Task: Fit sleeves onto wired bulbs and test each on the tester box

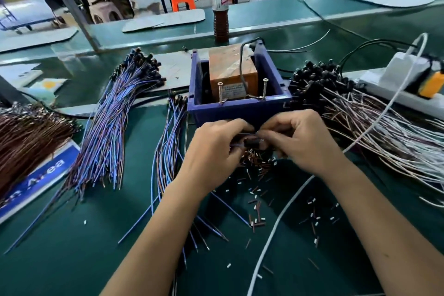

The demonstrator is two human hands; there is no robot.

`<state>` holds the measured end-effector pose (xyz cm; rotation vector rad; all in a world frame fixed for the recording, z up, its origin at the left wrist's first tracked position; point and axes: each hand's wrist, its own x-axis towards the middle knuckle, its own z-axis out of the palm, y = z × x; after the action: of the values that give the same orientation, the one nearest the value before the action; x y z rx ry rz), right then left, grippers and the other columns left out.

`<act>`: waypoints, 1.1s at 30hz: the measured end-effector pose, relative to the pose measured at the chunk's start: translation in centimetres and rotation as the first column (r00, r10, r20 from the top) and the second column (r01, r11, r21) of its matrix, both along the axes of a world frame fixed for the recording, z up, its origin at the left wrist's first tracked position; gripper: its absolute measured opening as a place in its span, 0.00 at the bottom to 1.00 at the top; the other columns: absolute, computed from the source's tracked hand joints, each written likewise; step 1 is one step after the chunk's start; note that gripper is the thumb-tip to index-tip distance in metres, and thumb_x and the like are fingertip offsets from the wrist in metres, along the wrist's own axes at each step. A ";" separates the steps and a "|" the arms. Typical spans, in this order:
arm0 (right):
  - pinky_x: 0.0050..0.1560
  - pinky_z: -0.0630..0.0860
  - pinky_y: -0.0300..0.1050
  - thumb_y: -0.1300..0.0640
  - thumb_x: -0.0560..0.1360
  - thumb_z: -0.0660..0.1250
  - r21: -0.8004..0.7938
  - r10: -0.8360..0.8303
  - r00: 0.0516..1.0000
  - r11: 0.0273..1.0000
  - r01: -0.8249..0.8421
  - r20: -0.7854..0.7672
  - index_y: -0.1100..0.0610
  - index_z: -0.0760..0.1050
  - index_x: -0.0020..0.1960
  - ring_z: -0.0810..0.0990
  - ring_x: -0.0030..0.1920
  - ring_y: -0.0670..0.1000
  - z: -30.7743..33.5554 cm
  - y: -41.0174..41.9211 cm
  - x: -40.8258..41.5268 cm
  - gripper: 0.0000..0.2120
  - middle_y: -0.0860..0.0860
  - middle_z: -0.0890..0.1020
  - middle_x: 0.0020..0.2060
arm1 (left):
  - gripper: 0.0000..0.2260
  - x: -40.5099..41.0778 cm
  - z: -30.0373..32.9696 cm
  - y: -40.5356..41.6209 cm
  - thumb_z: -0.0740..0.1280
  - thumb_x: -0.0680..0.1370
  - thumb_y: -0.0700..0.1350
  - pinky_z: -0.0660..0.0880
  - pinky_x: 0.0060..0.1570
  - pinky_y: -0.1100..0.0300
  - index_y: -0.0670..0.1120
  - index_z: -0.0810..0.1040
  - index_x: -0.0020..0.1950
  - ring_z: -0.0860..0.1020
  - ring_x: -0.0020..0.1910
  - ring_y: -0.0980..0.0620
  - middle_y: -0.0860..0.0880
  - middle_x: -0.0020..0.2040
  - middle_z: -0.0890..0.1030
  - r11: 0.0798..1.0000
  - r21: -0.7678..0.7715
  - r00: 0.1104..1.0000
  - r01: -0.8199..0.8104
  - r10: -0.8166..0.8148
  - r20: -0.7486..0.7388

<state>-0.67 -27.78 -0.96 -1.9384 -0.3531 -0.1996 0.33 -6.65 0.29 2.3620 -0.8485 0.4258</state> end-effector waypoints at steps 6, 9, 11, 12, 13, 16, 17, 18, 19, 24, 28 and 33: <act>0.29 0.78 0.42 0.62 0.78 0.75 0.141 -0.048 0.997 0.988 0.055 -0.053 0.56 0.85 0.46 0.79 0.27 0.51 -0.5 -0.3 0.0 0.03 0.54 0.87 0.35 | 0.10 -0.1 -0.5 -0.1 0.70 0.72 0.36 0.78 0.43 0.53 0.44 0.84 0.51 0.83 0.43 0.49 0.50 0.44 0.86 0.992 -0.122 0.998 -0.036 0.041 0.042; 0.29 0.78 0.42 0.64 0.78 0.74 0.230 -0.071 0.994 0.969 0.089 -0.084 0.59 0.85 0.45 0.80 0.28 0.51 -0.5 -0.6 0.0 0.03 0.57 0.87 0.36 | 0.10 -0.1 -0.8 0.1 0.70 0.72 0.37 0.71 0.38 0.58 0.45 0.84 0.51 0.76 0.36 0.56 0.51 0.41 0.84 0.983 -0.152 0.993 -0.102 0.109 0.034; 0.29 0.78 0.43 0.64 0.78 0.74 0.239 -0.065 0.995 0.968 0.083 -0.082 0.60 0.84 0.45 0.79 0.27 0.52 -0.6 -0.4 -0.2 0.03 0.57 0.86 0.35 | 0.09 -0.2 -0.9 -0.1 0.72 0.73 0.37 0.73 0.38 0.57 0.46 0.83 0.51 0.76 0.36 0.56 0.52 0.41 0.83 0.983 -0.156 0.995 -0.094 0.098 0.020; 0.29 0.78 0.44 0.64 0.78 0.73 0.228 -0.053 0.996 0.971 0.069 -0.075 0.61 0.84 0.45 0.79 0.27 0.52 -0.7 -0.2 -0.3 0.03 0.57 0.86 0.35 | 0.09 -0.4 -0.9 -0.2 0.73 0.73 0.37 0.75 0.40 0.55 0.46 0.84 0.52 0.79 0.39 0.54 0.52 0.42 0.84 0.985 -0.153 0.997 -0.075 0.079 0.017; 0.28 0.78 0.44 0.65 0.78 0.73 0.211 -0.039 0.997 0.976 0.052 -0.065 0.61 0.84 0.45 0.79 0.27 0.52 -0.7 -0.1 -0.4 0.03 0.57 0.86 0.35 | 0.08 -0.4 -0.9 -0.4 0.74 0.74 0.37 0.77 0.42 0.53 0.46 0.84 0.52 0.81 0.41 0.53 0.52 0.42 0.84 0.987 -0.153 0.998 -0.050 0.054 0.017; 0.29 0.78 0.43 0.63 0.79 0.72 0.195 -0.005 0.999 0.981 0.015 -0.050 0.60 0.84 0.46 0.80 0.28 0.52 -0.7 0.6 -0.7 0.04 0.57 0.86 0.35 | 0.06 -0.3 -1.0 -0.6 0.74 0.75 0.36 0.78 0.41 0.50 0.44 0.84 0.50 0.82 0.42 0.50 0.51 0.42 0.85 0.981 -0.191 0.999 -0.013 0.018 0.027; 0.29 0.79 0.44 0.61 0.81 0.70 0.211 -0.009 0.998 0.977 0.020 -0.057 0.61 0.84 0.47 0.80 0.28 0.53 -0.6 0.7 -0.7 0.06 0.57 0.87 0.36 | 0.06 -0.2 -1.1 -0.6 0.74 0.75 0.36 0.77 0.41 0.50 0.44 0.84 0.49 0.82 0.41 0.50 0.51 0.41 0.84 0.976 -0.215 1.000 -0.018 0.023 0.021; 0.29 0.79 0.44 0.58 0.82 0.68 0.244 -0.020 0.997 0.969 0.038 -0.076 0.62 0.84 0.48 0.80 0.28 0.54 -0.5 0.7 -0.7 0.09 0.58 0.87 0.36 | 0.06 -0.1 -1.2 -0.6 0.74 0.75 0.36 0.77 0.40 0.49 0.45 0.84 0.49 0.82 0.41 0.50 0.52 0.40 0.84 0.971 -0.236 1.000 -0.024 0.028 0.012; 0.29 0.78 0.44 0.55 0.83 0.66 0.290 -0.029 0.994 0.955 0.058 -0.105 0.63 0.83 0.49 0.80 0.28 0.55 -0.4 0.6 -0.7 0.13 0.59 0.87 0.37 | 0.06 0.0 -1.4 -0.5 0.74 0.75 0.36 0.78 0.40 0.49 0.45 0.84 0.48 0.82 0.40 0.49 0.52 0.40 0.84 0.967 -0.252 0.999 -0.030 0.032 0.003; 0.27 0.78 0.45 0.53 0.83 0.66 0.266 -0.045 0.993 0.961 0.072 -0.106 0.62 0.83 0.49 0.81 0.29 0.55 -0.3 0.4 -0.9 0.13 0.58 0.87 0.38 | 0.07 0.0 -1.6 -0.6 0.74 0.74 0.36 0.77 0.39 0.50 0.48 0.83 0.47 0.81 0.39 0.49 0.53 0.38 0.82 0.962 -0.268 0.999 -0.050 0.050 -0.006; 0.27 0.77 0.44 0.62 0.80 0.72 0.201 -0.055 0.997 0.978 0.063 -0.045 0.60 0.83 0.47 0.80 0.29 0.53 -0.4 0.3 -1.0 0.04 0.56 0.86 0.36 | 0.05 -0.1 -1.6 -0.7 0.74 0.76 0.38 0.75 0.37 0.55 0.48 0.83 0.45 0.79 0.37 0.54 0.57 0.36 0.80 0.949 -0.311 0.999 -0.049 0.042 -0.031; 0.27 0.77 0.44 0.60 0.82 0.70 0.181 -0.064 0.998 0.981 0.065 -0.015 0.58 0.82 0.46 0.79 0.29 0.52 -0.4 0.5 -1.1 0.06 0.56 0.84 0.35 | 0.07 -0.2 -1.4 -0.9 0.73 0.78 0.39 0.74 0.37 0.61 0.47 0.82 0.41 0.80 0.35 0.54 0.54 0.34 0.81 0.922 -0.378 0.985 -0.085 0.022 -0.169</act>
<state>-1.78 -27.27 -1.40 -1.7712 -0.2570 -0.2565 0.11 -7.50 -1.14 2.0252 -0.5655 0.3771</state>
